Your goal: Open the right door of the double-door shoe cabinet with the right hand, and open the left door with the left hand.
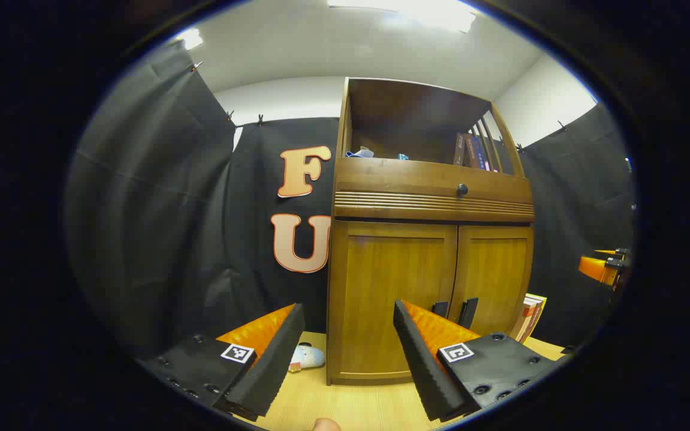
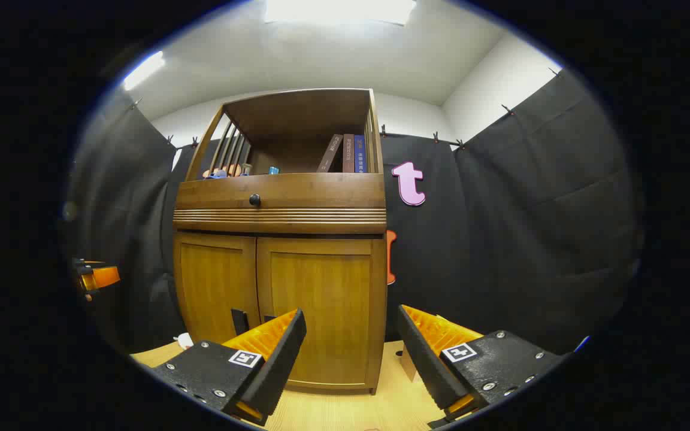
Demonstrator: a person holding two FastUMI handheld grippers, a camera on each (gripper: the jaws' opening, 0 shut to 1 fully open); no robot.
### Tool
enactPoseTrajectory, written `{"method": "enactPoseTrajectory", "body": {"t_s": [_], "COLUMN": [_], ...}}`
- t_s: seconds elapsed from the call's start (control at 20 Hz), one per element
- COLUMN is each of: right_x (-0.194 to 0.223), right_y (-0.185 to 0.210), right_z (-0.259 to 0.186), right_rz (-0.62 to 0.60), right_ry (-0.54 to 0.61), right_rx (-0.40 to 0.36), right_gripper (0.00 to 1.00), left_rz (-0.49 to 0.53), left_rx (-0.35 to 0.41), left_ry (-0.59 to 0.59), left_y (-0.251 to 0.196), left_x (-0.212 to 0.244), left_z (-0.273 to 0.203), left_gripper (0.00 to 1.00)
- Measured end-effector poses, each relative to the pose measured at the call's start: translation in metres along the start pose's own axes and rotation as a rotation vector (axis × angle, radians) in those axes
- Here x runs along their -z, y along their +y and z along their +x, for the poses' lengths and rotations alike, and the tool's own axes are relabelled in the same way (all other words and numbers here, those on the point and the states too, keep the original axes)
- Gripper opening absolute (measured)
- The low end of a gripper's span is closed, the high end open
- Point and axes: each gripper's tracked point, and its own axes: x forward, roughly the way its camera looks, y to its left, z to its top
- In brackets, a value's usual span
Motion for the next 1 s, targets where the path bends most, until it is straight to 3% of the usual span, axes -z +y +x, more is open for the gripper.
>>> {"method": "enactPoseTrajectory", "body": {"t_s": [0.55, 0.6, 1.0], "right_x": [0.006, 0.005, 0.007], "right_y": [0.018, 0.019, 0.043], "right_z": [-0.032, -0.035, -0.043], "right_rz": [0.005, 0.005, 0.023], "right_ry": [0.032, 0.031, 0.042], "right_rx": [-0.029, -0.034, -0.098], "right_gripper": [0.94, 0.94, 0.94], "left_rz": [-0.002, -0.005, -0.014], "left_rx": [0.066, 0.07, 0.093], "left_ry": [0.001, 0.002, -0.028], "left_y": [-0.016, -0.017, -0.017], "left_x": [0.002, 0.002, -0.01], "left_z": [-0.033, -0.035, -0.046], "left_gripper": [0.94, 0.99, 0.99]}}
